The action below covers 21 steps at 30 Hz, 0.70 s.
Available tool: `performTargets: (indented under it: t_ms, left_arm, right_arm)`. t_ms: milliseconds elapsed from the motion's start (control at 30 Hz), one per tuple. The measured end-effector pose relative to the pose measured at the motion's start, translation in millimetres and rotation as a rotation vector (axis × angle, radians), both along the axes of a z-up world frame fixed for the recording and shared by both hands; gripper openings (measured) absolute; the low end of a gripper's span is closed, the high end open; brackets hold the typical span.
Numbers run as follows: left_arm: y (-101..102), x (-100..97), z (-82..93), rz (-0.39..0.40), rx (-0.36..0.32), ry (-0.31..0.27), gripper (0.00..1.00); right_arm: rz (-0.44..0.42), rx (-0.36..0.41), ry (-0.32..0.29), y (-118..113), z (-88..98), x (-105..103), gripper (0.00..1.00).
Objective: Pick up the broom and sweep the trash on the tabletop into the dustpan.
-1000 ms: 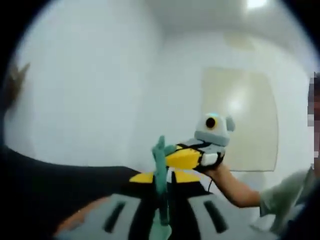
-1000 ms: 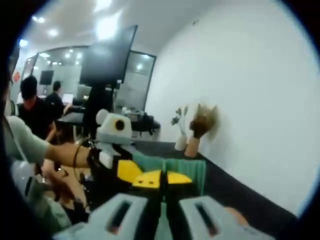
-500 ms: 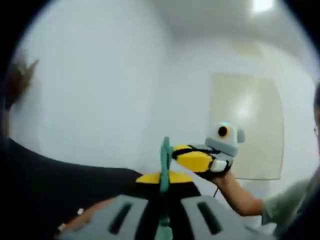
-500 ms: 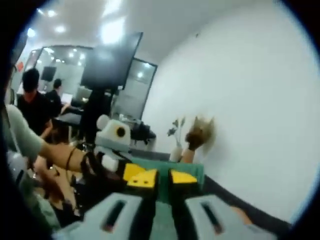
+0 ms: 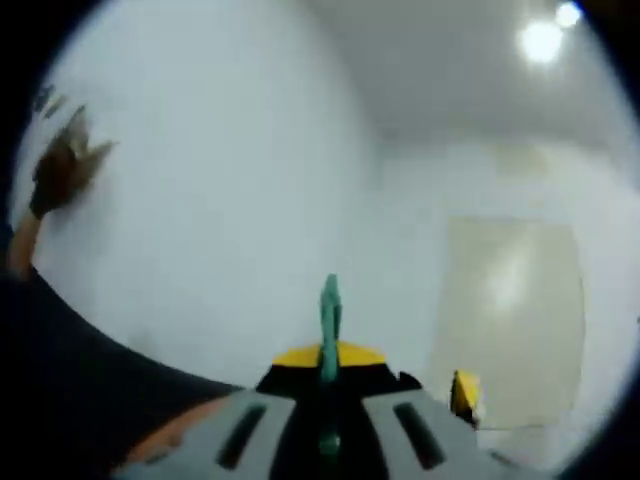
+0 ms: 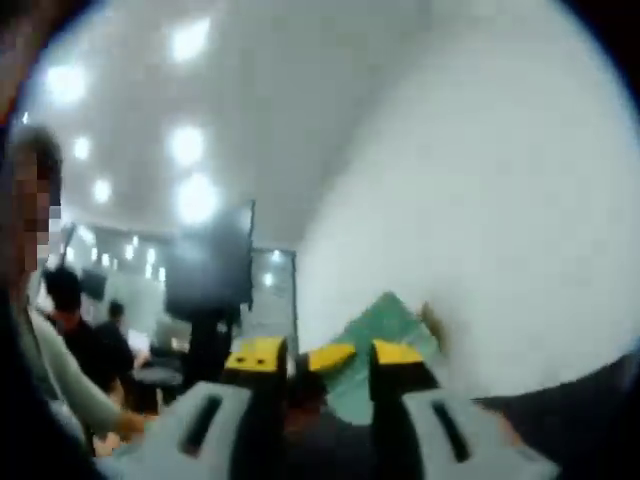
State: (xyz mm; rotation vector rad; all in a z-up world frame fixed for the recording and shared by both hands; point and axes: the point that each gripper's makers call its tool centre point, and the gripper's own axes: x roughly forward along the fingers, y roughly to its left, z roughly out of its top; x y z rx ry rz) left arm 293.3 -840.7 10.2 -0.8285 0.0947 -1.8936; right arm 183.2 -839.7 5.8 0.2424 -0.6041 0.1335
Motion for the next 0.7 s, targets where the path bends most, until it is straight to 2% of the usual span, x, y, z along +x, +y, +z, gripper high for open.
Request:
performTargets:
  t_ms: [67,133,233,300,367,467,567,700]
  left_arm:
    - [2,3.4,2.0,0.011,-0.026,0.069,0.02]
    - [3,7.8,0.7,0.018,-0.049,0.156,0.02]
    - [1,12.5,-5.9,0.034,-0.039,0.222,0.02]
    - [-1,17.2,-9.4,0.034,-0.036,0.274,0.02]
    - [-4,24.6,-14.9,0.037,-0.024,0.341,0.02]
    - [-6,35.5,-22.7,0.065,-0.021,0.409,0.02]
    - [-9,44.0,-34.3,0.072,-0.009,0.504,0.02]
    - [-12,45.7,-48.0,0.067,0.007,0.566,0.02]
  right_arm:
    - [-0.051,0.032,-0.038,-10,-6.5,1,0.36]
    - [-0.025,0.127,-0.062,-14,-11.6,3,0.37]
    - [0.019,0.169,-0.088,-8,-18.1,5,0.38]
    - [0.026,0.161,-0.131,-2,-18.3,3,0.41]
    - [0.031,0.176,-0.137,2,-22.9,5,0.41]
    - [0.032,0.229,-0.146,5,-30.7,9,0.41]
    - [0.078,0.360,-0.164,2,-40.4,14,0.40]
    - [0.180,0.634,-0.190,-18,-61.1,25,0.40]
